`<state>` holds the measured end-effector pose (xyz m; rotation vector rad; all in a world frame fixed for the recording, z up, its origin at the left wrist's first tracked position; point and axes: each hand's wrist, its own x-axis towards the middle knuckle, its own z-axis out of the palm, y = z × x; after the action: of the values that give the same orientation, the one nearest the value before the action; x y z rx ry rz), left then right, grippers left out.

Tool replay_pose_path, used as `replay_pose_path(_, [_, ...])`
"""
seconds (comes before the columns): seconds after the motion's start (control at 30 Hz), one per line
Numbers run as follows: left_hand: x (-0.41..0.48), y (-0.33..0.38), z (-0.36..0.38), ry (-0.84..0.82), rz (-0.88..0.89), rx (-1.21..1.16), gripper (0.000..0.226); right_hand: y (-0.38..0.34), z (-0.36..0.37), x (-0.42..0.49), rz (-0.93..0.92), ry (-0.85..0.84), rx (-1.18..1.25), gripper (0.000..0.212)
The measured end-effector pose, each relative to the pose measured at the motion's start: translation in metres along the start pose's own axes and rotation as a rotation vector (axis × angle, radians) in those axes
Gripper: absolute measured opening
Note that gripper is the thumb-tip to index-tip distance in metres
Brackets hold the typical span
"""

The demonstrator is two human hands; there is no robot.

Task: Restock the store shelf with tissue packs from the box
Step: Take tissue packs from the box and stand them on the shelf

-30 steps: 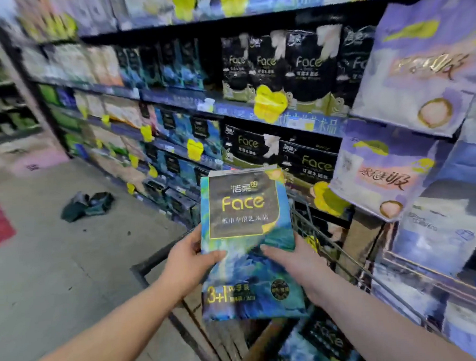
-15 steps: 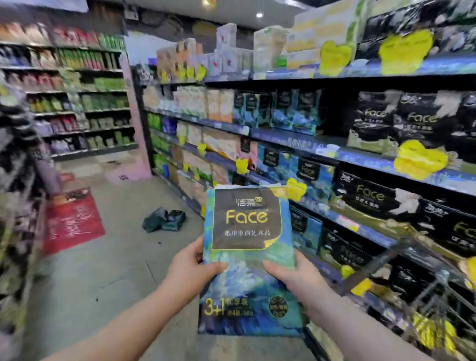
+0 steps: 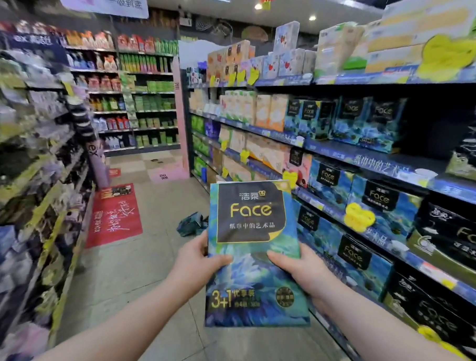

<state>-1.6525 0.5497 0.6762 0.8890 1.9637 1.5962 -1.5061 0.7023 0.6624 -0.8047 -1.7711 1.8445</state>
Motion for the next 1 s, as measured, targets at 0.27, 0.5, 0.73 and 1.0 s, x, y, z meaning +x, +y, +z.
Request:
replay_pose_path(0.27, [0.167, 0.007, 0.028, -0.008, 0.054, 0.025, 0.044, -0.032, -0.037, 0.151, -0.028, 0.044, 0.011, 0.031])
replay_pose_path(0.5, [0.286, 0.015, 0.070, -0.051, 0.092, -0.026, 0.049, -0.055, -0.086, 0.248, -0.071, 0.097, -0.024, 0.037])
replay_pose_path(0.73, [0.399, 0.029, 0.111, -0.201, 0.177, -0.002, 0.048, -0.068, -0.127, 0.320, -0.059, 0.266, 0.003, 0.035])
replay_pose_path(1.0, [0.545, 0.056, 0.147, -0.395, 0.322, 0.015, 0.049, -0.104, -0.154, 0.409, -0.124, 0.498, -0.009, 0.034])
